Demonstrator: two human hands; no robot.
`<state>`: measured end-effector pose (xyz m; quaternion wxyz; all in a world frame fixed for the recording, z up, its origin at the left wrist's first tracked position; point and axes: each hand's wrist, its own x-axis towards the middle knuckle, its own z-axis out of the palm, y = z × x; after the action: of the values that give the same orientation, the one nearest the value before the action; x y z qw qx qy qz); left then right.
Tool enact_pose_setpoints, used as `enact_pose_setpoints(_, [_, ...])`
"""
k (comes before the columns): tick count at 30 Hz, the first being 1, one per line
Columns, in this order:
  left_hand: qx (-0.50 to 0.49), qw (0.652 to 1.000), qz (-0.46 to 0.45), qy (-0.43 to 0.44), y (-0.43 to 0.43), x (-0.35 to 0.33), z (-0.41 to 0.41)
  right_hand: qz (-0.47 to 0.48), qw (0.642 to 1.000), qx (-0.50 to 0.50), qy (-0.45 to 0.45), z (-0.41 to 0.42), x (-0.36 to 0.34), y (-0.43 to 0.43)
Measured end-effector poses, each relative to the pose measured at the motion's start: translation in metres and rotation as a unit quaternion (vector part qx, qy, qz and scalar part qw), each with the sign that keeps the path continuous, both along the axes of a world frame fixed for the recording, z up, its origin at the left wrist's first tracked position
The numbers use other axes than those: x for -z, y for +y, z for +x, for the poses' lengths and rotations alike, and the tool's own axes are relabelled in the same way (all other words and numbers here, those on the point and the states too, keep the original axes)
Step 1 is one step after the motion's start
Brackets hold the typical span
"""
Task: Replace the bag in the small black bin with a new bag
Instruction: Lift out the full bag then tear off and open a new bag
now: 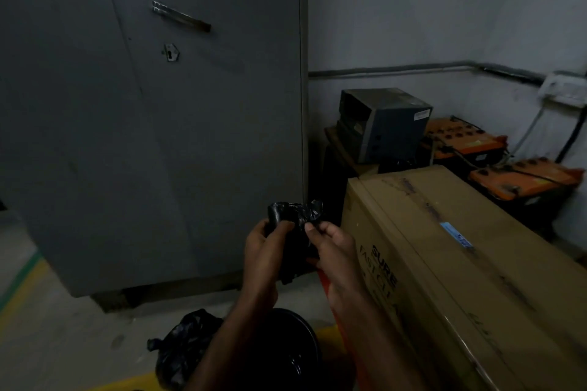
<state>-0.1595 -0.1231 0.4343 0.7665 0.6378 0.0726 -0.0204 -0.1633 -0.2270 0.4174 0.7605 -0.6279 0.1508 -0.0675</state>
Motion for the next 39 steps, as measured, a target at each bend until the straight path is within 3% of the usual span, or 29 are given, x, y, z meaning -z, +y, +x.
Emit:
enact_pose_setpoints(7, [-0.021, 0.996, -0.066, 0.051, -0.002, -0.004, 0.001, -0.036, 0.999, -0.004, -0.023, -0.005, -0.002, -0.007])
enact_pose_setpoints(13, [0.000, 0.999, -0.040, 0.032, 0.007, -0.005, -0.003, -0.025, 1.000, 0.004, -0.008, -0.008, 0.000, -0.021])
enact_pose_setpoints(15, [0.010, 0.999, -0.019, 0.025, 0.011, -0.004, -0.003, 0.013, 1.000, 0.008, 0.008, -0.008, 0.003, -0.022])
enact_pose_setpoints(20, [0.014, 0.999, 0.000, 0.035, 0.014, -0.006, 0.000, 0.233, 0.970, 0.013, 0.064, -0.010, -0.002, -0.021])
enact_pose_setpoints(22, [0.000, 0.999, -0.001, 0.054, 0.013, -0.006, 0.002, 0.254, 0.963, 0.032, 0.082, -0.004, 0.002, -0.020])
enact_pose_setpoints(26, [0.021, 0.988, -0.090, 0.125, 0.010, -0.004, -0.002, 0.248, 0.961, 0.071, 0.100, -0.001, -0.002, -0.009])
enact_pose_setpoints(29, [0.058, 0.984, -0.131, 0.104, 0.008, -0.006, -0.005, 0.237, 0.968, 0.013, 0.081, -0.007, -0.011, -0.011])
enact_pose_setpoints(32, [0.066, 0.994, -0.077, 0.030, 0.012, -0.004, -0.003, 0.130, 0.986, -0.095, 0.036, -0.011, -0.015, -0.014])
enact_pose_setpoints(35, [0.059, 0.998, -0.015, 0.014, 0.020, -0.002, 0.001, 0.006, 0.991, -0.129, 0.032, -0.011, -0.012, -0.021])
enact_pose_setpoints(39, [0.094, 0.995, 0.038, -0.018, 0.034, -0.001, 0.005, -0.006, 0.992, -0.129, 0.008, -0.010, -0.007, -0.034])
